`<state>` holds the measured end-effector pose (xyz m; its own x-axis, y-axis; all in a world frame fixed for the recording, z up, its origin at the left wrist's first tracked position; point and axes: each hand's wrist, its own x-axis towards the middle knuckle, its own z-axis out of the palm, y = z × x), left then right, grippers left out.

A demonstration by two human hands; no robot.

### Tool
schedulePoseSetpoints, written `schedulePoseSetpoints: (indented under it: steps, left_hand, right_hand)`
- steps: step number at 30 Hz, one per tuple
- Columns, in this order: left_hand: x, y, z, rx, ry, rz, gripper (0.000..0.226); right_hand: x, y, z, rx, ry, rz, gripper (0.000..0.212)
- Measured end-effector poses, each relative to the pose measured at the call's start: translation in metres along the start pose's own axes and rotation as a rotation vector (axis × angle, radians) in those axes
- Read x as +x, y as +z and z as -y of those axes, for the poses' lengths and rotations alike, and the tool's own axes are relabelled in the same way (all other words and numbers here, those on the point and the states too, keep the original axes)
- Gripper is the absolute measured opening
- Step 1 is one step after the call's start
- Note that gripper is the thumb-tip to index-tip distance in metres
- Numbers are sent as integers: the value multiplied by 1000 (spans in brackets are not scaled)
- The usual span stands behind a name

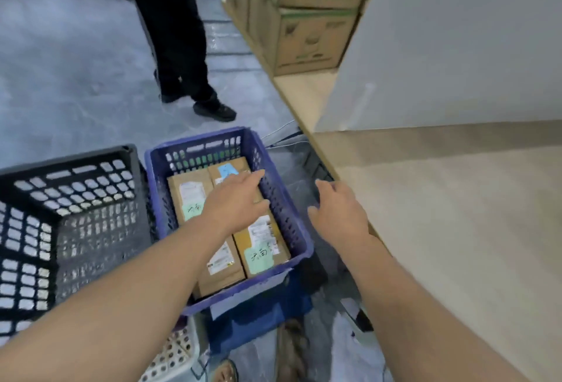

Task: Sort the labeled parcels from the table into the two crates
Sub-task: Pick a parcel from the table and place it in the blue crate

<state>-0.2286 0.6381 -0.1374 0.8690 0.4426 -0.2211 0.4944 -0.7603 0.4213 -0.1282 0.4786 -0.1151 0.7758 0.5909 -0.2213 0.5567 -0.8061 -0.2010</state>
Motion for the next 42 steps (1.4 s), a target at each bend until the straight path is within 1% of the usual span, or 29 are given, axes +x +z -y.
schedulePoseSetpoints:
  steps: [4, 8, 11, 15, 19, 23, 27, 30, 34, 36, 42]
  left_hand:
    - [-17, -26, -58, 72, 191, -46, 68]
    - [-30, -28, -111, 110, 357, -50, 65]
    - [-42, -21, -153, 135, 452, -31, 68]
    - [-65, -5, -211, 121, 545, -56, 71]
    - [-104, 24, -280, 134, 642, -36, 71]
    - [-152, 71, -349, 137, 746, 33, 72]
    - [-196, 112, -404, 140, 803, 92, 72]
    - [-223, 139, -441, 144, 832, 111, 72]
    - [-260, 175, -484, 135, 879, 142, 72]
    - [-277, 191, -502, 147, 904, 170, 72]
    - [-312, 221, -561, 183, 1004, 222, 71]
  right_hand:
    - [-54, -47, -23, 23, 112, -140, 45]
    - [-106, -75, -56, 14, 222, -214, 45]
    - [-143, -88, -84, 18, 299, -252, 45]
    - [-190, -101, -126, 14, 373, -315, 45]
    - [-251, -107, -177, 31, 460, -387, 45]
    - [-315, -104, -232, 59, 556, -403, 46]
    - [-372, -97, -285, 83, 642, -410, 44]
    - [-410, -93, -323, 75, 702, -425, 41]
    - [-458, -88, -364, 95, 768, -452, 44]
    - [-479, -85, -382, 106, 795, -460, 42]
    - [-539, -81, -430, 127, 931, -504, 43]
